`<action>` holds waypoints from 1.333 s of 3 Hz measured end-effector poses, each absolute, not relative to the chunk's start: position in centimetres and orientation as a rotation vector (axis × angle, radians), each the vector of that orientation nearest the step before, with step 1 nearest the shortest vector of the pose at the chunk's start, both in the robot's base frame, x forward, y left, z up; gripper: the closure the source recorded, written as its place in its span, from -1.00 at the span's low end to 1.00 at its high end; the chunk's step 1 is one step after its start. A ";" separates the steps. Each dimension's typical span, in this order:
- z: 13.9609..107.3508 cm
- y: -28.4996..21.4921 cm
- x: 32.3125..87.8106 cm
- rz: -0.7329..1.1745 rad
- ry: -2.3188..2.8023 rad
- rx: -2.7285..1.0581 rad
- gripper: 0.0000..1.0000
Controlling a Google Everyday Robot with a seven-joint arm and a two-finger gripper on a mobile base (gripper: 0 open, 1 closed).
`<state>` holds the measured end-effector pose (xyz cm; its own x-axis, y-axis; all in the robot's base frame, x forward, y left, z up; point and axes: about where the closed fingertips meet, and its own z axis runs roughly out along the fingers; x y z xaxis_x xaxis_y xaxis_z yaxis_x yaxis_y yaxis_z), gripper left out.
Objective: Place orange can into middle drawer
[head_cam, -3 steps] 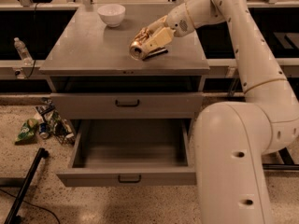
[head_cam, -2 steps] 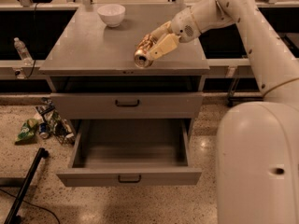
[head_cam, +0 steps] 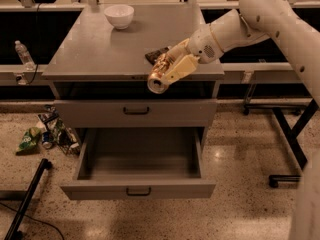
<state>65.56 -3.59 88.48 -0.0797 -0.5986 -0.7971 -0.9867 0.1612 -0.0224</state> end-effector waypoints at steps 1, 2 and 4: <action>87.5 -3.8 62.9 0.713 1.819 -1.485 1.00; 84.5 -4.4 60.6 0.755 1.983 -1.338 1.00; 78.7 -5.1 60.0 0.828 2.214 -1.097 1.00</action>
Offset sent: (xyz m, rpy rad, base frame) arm -0.0700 -0.0183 -0.0579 -0.0103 0.2340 -0.2795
